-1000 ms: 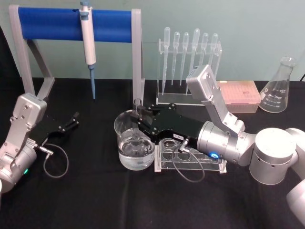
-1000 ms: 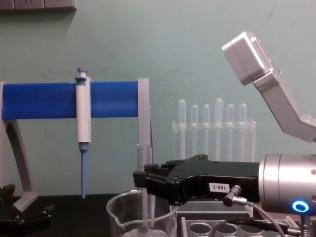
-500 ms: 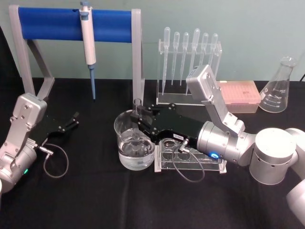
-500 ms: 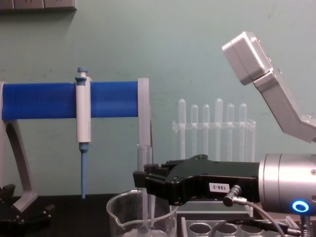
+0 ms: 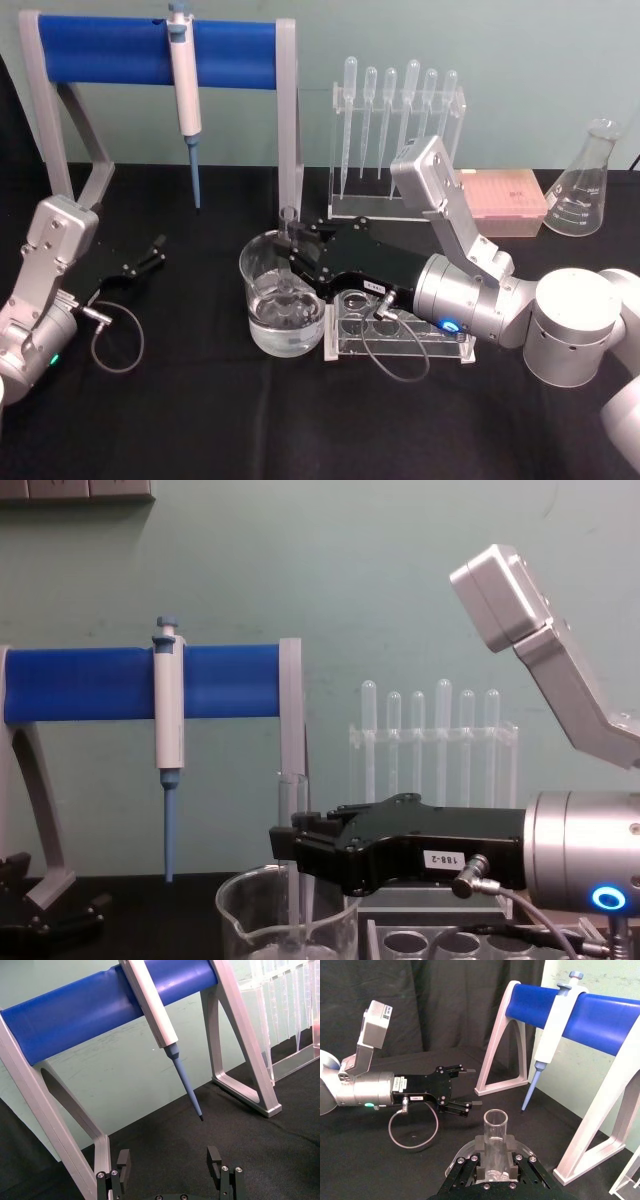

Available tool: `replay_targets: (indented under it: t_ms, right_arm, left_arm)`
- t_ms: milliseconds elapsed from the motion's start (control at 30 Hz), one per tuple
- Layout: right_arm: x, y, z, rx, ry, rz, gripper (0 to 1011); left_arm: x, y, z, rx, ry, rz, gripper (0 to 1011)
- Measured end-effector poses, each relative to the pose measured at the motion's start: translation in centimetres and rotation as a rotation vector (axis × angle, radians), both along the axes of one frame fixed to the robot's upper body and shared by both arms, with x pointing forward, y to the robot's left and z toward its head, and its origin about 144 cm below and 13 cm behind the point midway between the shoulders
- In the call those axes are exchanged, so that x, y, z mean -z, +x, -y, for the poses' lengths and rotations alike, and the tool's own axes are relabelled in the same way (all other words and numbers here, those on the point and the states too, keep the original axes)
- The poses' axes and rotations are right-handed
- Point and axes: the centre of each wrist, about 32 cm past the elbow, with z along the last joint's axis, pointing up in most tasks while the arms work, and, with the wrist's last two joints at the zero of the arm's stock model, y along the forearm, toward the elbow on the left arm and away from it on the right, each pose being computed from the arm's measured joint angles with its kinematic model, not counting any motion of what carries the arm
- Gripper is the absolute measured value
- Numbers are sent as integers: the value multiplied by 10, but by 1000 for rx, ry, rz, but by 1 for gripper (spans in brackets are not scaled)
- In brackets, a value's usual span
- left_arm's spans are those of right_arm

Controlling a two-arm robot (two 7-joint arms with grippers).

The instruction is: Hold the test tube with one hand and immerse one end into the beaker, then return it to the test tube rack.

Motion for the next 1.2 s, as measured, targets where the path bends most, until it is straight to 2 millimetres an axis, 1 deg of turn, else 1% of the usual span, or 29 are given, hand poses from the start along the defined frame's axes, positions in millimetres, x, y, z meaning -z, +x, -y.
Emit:
replay_targets:
  t_ms: [1200]
  right_arm:
    - [0, 0, 0, 0, 0, 0, 243]
  left_arm:
    - [0, 0, 0, 0, 0, 0, 1000]
